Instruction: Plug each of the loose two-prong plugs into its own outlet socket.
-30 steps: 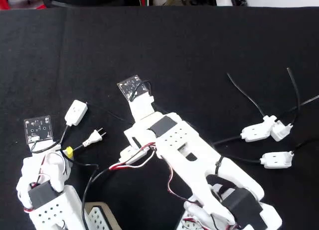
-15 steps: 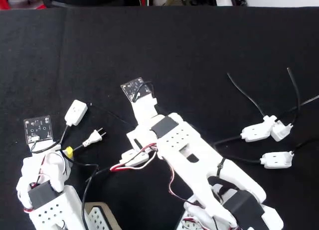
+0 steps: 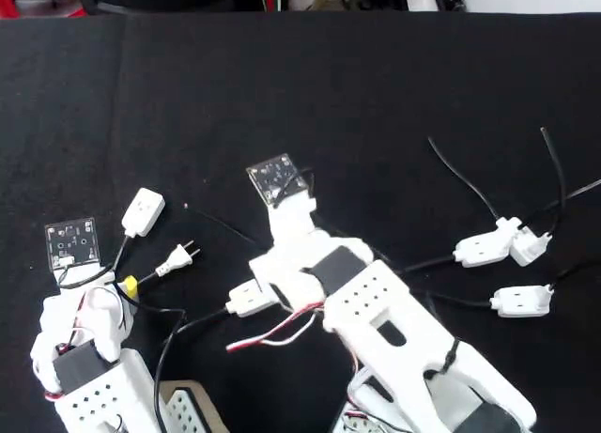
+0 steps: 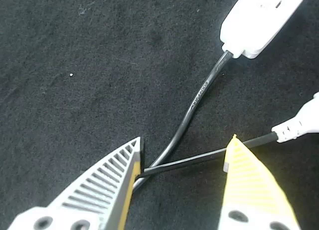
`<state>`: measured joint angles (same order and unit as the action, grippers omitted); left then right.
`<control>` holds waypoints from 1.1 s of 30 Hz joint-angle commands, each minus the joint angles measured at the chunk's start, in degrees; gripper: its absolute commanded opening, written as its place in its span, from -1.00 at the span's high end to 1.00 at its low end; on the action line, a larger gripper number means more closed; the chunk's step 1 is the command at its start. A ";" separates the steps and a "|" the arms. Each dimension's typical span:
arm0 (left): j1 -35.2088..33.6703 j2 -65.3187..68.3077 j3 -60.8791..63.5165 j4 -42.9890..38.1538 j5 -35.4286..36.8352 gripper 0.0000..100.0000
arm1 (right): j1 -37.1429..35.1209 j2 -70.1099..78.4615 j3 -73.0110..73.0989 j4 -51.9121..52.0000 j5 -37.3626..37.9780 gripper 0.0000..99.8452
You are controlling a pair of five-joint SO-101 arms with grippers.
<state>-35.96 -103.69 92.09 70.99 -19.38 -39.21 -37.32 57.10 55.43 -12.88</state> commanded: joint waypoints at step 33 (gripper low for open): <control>-0.57 -0.53 -0.31 -0.88 -0.44 0.46 | 1.05 5.76 3.21 -11.16 -2.99 0.98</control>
<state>-35.96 -103.69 92.09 70.99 -19.38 -38.68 -31.69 59.74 46.81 -15.25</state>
